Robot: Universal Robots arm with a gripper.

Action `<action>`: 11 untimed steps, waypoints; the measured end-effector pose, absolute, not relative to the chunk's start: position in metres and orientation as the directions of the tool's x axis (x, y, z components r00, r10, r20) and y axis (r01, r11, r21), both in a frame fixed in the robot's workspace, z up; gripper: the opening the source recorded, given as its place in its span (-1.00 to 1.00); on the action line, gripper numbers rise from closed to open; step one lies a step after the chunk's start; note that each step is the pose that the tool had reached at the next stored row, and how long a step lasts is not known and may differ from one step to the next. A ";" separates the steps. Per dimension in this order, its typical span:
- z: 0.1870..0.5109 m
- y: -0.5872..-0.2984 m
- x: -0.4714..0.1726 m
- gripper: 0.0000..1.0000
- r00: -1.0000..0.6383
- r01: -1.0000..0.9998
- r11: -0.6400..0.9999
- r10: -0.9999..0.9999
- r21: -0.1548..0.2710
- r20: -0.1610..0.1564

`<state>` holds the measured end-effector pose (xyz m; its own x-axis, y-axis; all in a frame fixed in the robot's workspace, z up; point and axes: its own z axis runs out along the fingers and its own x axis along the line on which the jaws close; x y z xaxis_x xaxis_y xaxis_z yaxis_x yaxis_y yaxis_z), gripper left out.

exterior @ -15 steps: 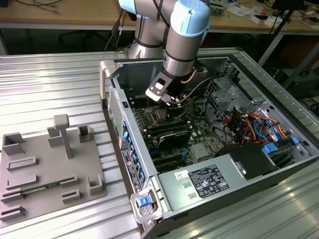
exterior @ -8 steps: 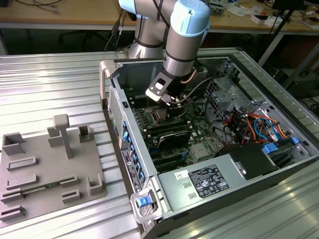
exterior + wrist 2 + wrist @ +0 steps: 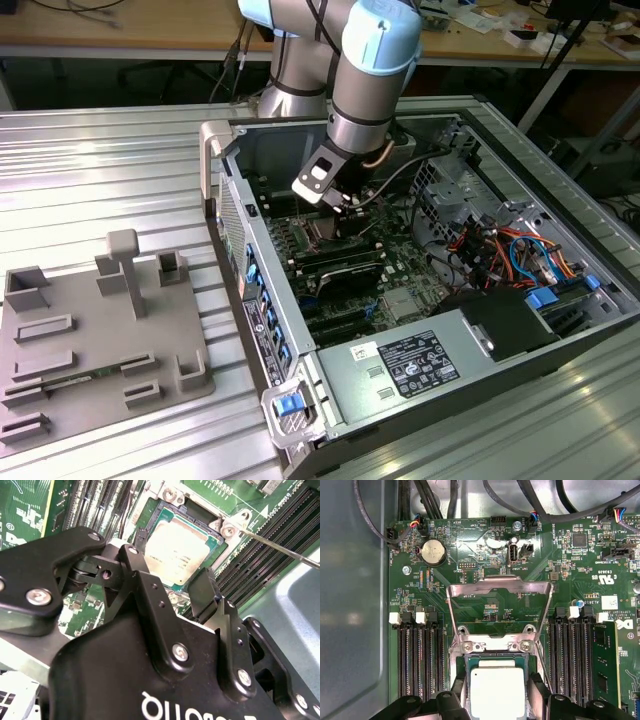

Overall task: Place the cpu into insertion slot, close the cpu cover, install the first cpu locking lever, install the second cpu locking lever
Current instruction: 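Place the cpu into insertion slot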

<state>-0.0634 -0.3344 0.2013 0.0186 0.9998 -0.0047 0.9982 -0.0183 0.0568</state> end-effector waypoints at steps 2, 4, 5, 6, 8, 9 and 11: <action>0.202 -0.334 -0.063 0.22 0.019 0.998 -0.018 1.000 0.057 -0.005; 0.205 -0.334 -0.063 0.22 0.019 0.998 -0.018 1.000 0.057 -0.005; 0.207 -0.334 -0.063 0.22 0.019 0.998 -0.018 1.000 0.057 -0.005; 0.209 -0.334 -0.063 0.22 0.019 0.998 -0.018 1.000 0.057 -0.005; 0.212 -0.334 -0.063 0.22 0.019 0.998 -0.018 1.000 0.057 -0.005; 0.215 -0.334 -0.063 0.22 0.019 0.998 -0.018 1.000 0.057 -0.005; 0.217 -0.334 -0.063 0.22 0.019 0.998 -0.018 1.000 0.057 -0.005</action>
<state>-0.0634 -0.3344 0.2171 0.0187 0.9998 -0.0047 0.9982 -0.0184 0.0568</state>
